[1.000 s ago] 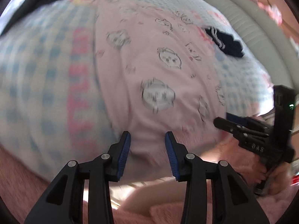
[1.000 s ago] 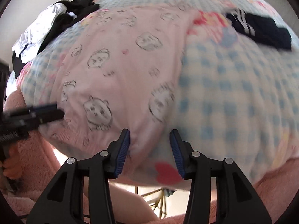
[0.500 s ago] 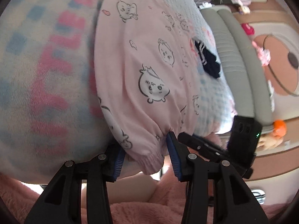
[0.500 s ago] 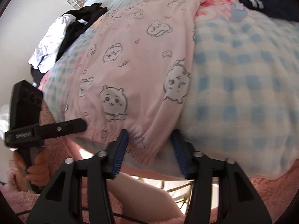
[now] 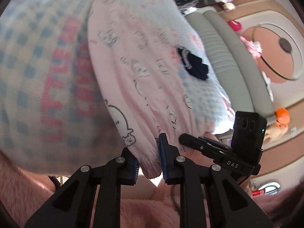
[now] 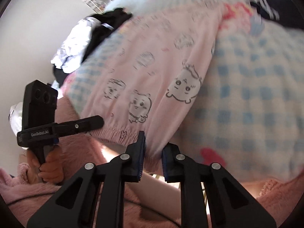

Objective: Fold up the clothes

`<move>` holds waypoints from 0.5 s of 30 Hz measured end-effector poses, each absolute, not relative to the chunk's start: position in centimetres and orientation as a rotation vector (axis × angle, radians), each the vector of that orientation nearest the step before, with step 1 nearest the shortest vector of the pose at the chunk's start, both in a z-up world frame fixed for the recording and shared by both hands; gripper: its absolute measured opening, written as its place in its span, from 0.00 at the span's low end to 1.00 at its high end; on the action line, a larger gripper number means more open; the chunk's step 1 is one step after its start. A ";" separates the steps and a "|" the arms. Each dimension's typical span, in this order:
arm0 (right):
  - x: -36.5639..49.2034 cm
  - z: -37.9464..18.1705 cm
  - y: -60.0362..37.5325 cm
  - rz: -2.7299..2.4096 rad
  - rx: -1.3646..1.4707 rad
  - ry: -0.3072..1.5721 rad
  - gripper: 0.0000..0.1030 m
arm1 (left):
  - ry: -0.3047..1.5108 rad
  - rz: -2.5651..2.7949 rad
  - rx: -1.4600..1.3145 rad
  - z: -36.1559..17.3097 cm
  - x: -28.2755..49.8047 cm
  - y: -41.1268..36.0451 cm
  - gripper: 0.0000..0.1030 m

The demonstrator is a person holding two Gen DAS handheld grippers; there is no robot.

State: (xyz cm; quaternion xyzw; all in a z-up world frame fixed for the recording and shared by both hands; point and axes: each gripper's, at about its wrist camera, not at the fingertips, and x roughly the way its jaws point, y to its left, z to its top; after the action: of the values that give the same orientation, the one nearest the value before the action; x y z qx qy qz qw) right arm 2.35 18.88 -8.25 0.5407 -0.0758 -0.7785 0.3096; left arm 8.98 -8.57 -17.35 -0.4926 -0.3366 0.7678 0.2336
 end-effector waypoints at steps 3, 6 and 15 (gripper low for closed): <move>3.6 -6.8 19.0 -2.069 1.416 -0.193 0.14 | -0.902 2.080 -1.350 -16.7 9.9 -8.8 0.19; 4.0 -7.6 19.6 -2.048 1.462 -0.240 0.14 | -0.970 2.020 -1.353 -17.4 9.2 -9.0 0.19; -6.2 -2.4 17.9 -2.194 1.228 -0.191 0.27 | -0.797 2.290 -1.186 -9.9 -1.2 -9.9 0.29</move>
State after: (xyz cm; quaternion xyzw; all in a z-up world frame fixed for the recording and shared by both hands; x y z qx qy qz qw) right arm -6.16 17.88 -2.44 0.4639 -0.0720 -0.8285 0.3052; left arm -1.20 -9.86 -9.94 -0.4288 -0.2881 0.8276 0.2195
